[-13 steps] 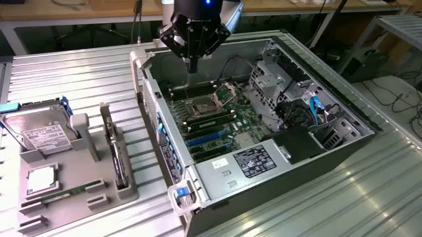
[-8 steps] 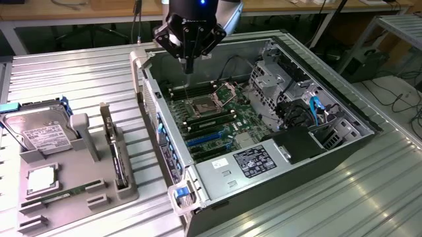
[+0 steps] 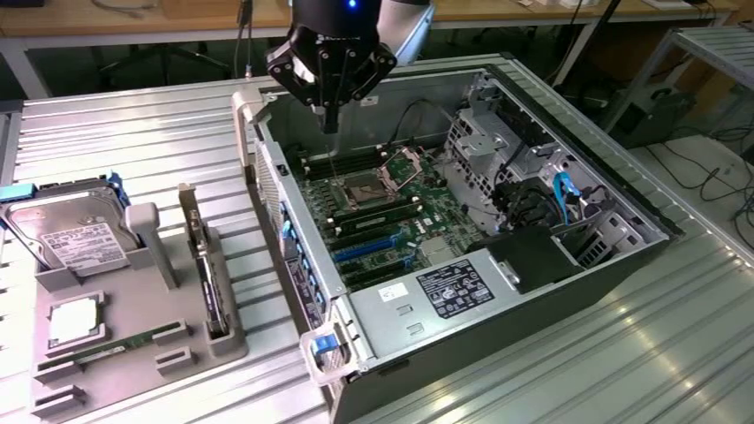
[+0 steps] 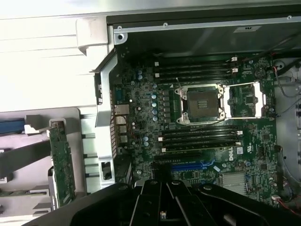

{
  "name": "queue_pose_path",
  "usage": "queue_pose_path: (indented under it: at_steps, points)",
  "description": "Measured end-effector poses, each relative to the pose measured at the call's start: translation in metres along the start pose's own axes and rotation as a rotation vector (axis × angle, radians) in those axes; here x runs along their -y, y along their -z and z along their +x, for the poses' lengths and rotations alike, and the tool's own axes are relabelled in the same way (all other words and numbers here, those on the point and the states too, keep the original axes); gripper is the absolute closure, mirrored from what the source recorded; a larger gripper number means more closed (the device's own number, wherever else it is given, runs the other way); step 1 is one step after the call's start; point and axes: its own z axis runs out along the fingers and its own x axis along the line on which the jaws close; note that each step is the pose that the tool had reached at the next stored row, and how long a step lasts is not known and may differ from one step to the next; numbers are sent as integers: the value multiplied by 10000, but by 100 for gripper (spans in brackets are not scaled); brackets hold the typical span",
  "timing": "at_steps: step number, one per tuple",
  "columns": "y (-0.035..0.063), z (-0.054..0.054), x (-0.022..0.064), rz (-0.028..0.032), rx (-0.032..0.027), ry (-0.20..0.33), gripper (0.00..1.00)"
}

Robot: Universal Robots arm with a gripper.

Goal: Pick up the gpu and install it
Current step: 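Reach for the gpu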

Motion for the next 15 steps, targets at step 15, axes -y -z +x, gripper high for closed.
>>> queue_pose_path:
  at_steps: [15]
  points:
    - [0, 153, 12, 0, -4, -1, 89]
